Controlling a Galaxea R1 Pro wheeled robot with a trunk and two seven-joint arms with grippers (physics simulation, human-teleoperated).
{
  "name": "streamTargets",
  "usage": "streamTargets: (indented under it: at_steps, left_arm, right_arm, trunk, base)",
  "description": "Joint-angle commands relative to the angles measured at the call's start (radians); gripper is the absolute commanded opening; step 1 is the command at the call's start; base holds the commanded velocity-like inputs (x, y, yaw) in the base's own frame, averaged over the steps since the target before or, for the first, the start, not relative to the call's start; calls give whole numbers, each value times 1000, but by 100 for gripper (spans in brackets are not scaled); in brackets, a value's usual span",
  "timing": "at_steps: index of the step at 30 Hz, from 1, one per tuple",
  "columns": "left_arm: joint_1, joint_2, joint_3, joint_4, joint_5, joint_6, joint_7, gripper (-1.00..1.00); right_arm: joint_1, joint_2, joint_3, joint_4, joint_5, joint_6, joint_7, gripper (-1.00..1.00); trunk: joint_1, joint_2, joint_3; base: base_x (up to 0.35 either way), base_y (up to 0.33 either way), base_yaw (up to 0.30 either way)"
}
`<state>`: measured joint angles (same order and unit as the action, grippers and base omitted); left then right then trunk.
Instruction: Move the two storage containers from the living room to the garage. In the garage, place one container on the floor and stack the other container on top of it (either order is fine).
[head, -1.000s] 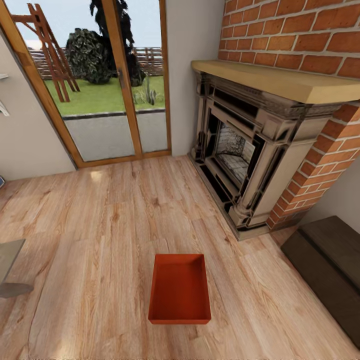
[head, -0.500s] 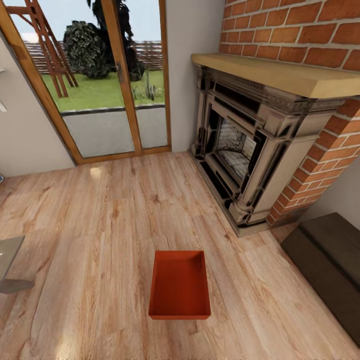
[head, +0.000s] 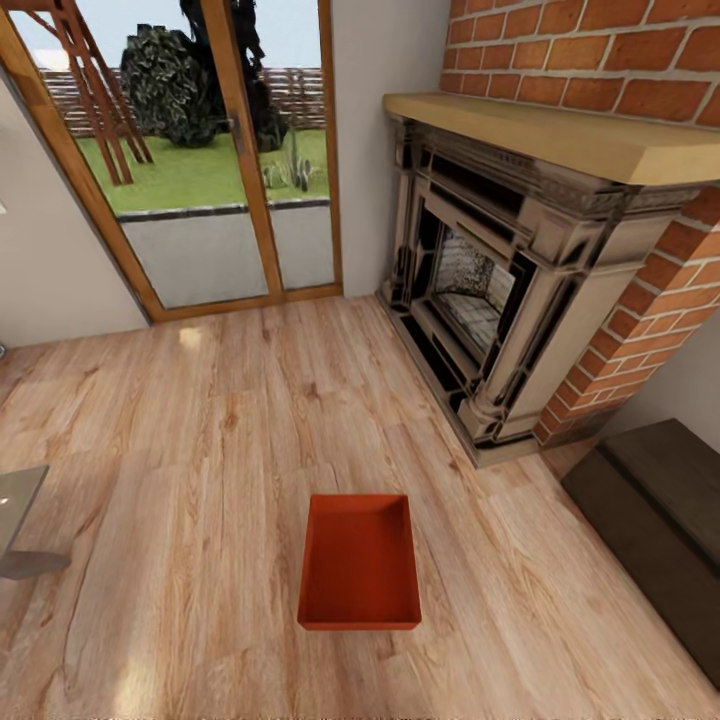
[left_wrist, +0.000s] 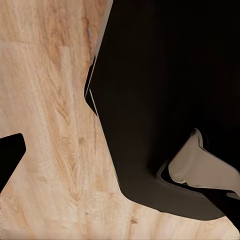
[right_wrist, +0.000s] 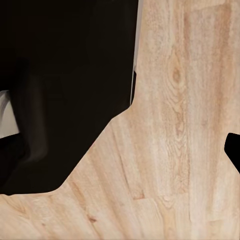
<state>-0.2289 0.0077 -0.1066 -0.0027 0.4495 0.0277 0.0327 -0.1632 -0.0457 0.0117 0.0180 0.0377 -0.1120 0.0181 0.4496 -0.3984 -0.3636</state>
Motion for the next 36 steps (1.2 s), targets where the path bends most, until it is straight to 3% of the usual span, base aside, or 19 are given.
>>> streamTargets:
  at_steps: [1, 36]
  left_arm:
    - [-1, 0, -8, 0, 9, 3, 3, 100]
    - [0, 1, -8, 0, 9, 3, 2, 100]
  right_arm:
    - [-1, 0, 1, 2, 4, -5, 2, 100]
    - [-1, 0, 1, 2, 4, -5, 3, 100]
  trunk:
    - [0, -2, -3]
    - [0, -2, -59]
  base:
    - [0, 0, 0]
    - [0, 0, 0]
